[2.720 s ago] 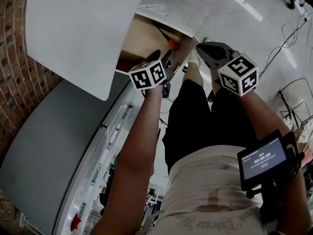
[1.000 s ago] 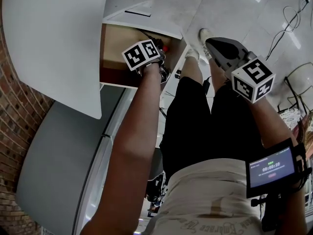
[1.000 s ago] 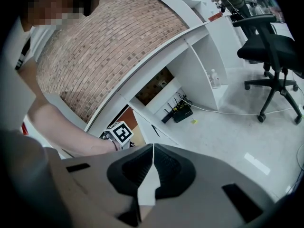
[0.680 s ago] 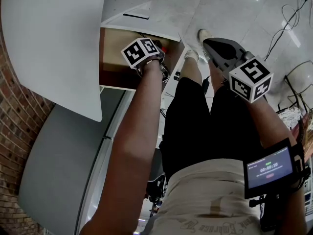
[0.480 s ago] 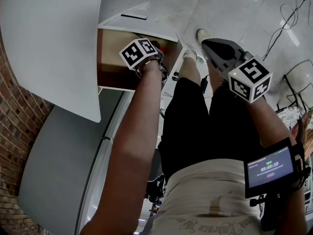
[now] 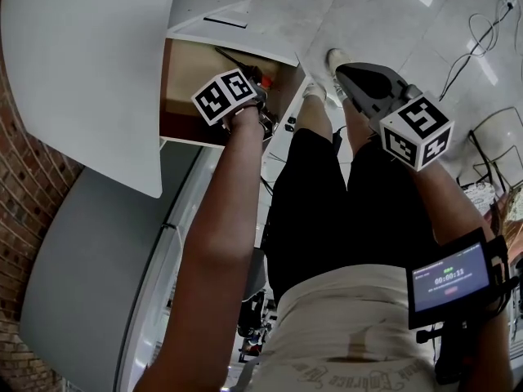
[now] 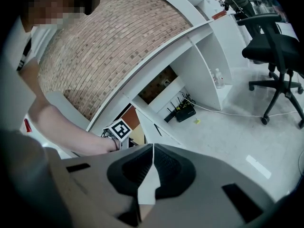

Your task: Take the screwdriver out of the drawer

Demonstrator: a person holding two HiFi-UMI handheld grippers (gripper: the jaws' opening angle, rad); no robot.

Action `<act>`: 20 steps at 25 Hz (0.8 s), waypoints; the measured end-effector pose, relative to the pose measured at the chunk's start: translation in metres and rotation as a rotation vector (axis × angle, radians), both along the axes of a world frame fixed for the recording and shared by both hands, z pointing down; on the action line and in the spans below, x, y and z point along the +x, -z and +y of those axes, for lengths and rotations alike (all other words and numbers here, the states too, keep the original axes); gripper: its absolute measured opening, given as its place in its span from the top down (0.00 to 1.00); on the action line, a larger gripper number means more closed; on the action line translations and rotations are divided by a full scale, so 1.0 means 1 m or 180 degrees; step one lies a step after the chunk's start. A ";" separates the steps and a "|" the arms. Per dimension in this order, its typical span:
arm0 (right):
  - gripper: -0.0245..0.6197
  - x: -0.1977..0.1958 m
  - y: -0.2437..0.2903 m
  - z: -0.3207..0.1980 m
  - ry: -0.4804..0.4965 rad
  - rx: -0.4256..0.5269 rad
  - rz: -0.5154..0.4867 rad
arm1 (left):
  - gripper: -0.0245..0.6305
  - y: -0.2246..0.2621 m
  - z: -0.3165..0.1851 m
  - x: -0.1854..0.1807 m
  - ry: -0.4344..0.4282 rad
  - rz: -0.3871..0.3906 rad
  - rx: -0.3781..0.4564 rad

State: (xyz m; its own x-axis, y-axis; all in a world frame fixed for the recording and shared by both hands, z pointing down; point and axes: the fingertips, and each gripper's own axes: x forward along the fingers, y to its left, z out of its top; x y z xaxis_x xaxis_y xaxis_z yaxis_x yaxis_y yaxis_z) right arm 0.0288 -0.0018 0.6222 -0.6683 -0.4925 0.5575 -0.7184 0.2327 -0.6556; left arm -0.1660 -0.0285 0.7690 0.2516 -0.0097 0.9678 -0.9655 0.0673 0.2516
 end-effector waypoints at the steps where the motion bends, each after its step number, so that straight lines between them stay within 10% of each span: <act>1: 0.92 -0.003 0.001 0.000 0.0028 0.0016 0.0004 | 0.82 0.002 0.000 0.000 0.0024 0.0021 0.0029; 20: 0.92 -0.024 0.019 0.001 0.0381 0.0086 -0.0040 | 0.82 0.053 0.004 0.001 0.0304 0.0157 0.0308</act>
